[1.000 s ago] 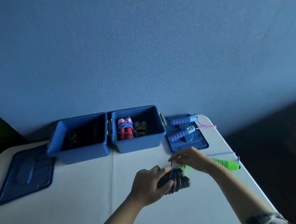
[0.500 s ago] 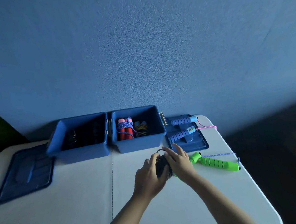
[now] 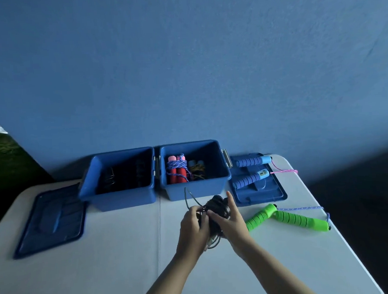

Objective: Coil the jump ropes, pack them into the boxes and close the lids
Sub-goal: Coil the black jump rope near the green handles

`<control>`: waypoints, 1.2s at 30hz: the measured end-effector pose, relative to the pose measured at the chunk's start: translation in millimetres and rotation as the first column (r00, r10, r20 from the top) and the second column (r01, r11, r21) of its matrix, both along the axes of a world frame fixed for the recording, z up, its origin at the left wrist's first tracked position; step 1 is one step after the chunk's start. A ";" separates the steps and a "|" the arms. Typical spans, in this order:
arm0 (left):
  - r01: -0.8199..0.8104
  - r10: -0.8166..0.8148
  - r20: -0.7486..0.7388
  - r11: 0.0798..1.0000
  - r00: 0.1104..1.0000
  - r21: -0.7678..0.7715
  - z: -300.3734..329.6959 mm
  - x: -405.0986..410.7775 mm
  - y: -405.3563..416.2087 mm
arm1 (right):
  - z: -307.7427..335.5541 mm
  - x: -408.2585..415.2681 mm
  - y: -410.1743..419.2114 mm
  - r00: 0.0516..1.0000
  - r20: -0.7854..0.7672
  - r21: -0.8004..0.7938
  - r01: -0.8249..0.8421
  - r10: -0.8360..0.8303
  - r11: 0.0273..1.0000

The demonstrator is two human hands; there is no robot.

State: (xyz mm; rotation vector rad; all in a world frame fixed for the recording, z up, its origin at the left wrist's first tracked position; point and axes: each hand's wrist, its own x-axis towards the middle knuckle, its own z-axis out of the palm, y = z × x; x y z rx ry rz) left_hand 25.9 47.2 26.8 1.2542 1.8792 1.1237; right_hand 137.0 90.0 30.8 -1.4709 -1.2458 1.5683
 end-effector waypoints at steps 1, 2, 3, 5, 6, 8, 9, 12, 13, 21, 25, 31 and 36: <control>-0.013 0.013 -0.010 1.000 1.000 0.000 -2.7 -4.6 1.2 | -0.2 -4.7 -1.0 1.000 0.019 0.024 -0.002 0.001 1.000; -0.038 0.038 -0.017 0.999 0.999 -0.002 -5.9 -8.9 2.8 | 0.3 -9.5 -2.3 1.000 0.028 0.051 -0.002 0.001 0.999; -0.065 0.065 -0.019 0.998 0.998 -0.005 -7.7 -12.6 4.7 | 0.1 -14.2 -3.1 1.000 0.022 0.070 0.003 -0.004 0.998; -0.114 0.114 -0.023 0.994 0.993 0.006 -8.2 -20.3 7.7 | 0.0 -24.1 -5.3 0.999 -0.026 0.098 0.021 -0.018 0.995; -0.126 0.126 -0.020 0.992 0.992 0.007 -7.7 -25.2 8.7 | -1.2 -29.3 -5.5 0.999 -0.039 0.116 0.035 -0.031 0.993; -0.130 0.130 -0.005 0.992 0.992 0.003 -3.3 -37.6 9.1 | -3.9 -39.4 -3.8 0.999 -0.024 0.161 0.044 -0.041 0.986; -0.127 0.127 0.008 0.992 0.992 -0.004 -0.4 -45.3 8.3 | -3.7 -44.5 -2.0 0.999 -0.012 0.176 0.038 -0.037 0.984; -0.151 0.153 0.065 0.988 0.986 -0.040 4.4 -72.7 7.5 | -1.0 -64.2 6.3 1.000 0.001 0.187 -0.013 0.013 0.982; -0.156 0.157 0.065 0.987 0.985 -0.032 5.0 -82.5 7.2 | -0.7 -71.0 9.5 0.999 0.021 0.203 -0.039 0.036 0.978; -0.216 0.215 0.026 0.966 0.976 0.143 16.3 -175.7 -4.6 | 10.1 -141.9 39.3 0.985 0.111 0.277 -0.155 0.129 0.948; -0.278 0.301 -0.131 0.946 0.945 0.166 17.4 -238.2 3.7 | 15.5 -189.0 62.3 0.965 0.191 0.305 -0.230 0.178 0.924; -0.237 0.238 -0.306 0.971 0.922 0.043 -0.6 -321.2 30.5 | 18.5 -267.7 93.7 0.933 0.239 0.280 -0.332 0.269 0.901; -0.244 0.242 -0.289 0.969 0.926 0.031 -21.8 -364.8 38.4 | -1.2 -318.3 112.8 0.905 0.113 0.180 -0.425 0.411 0.887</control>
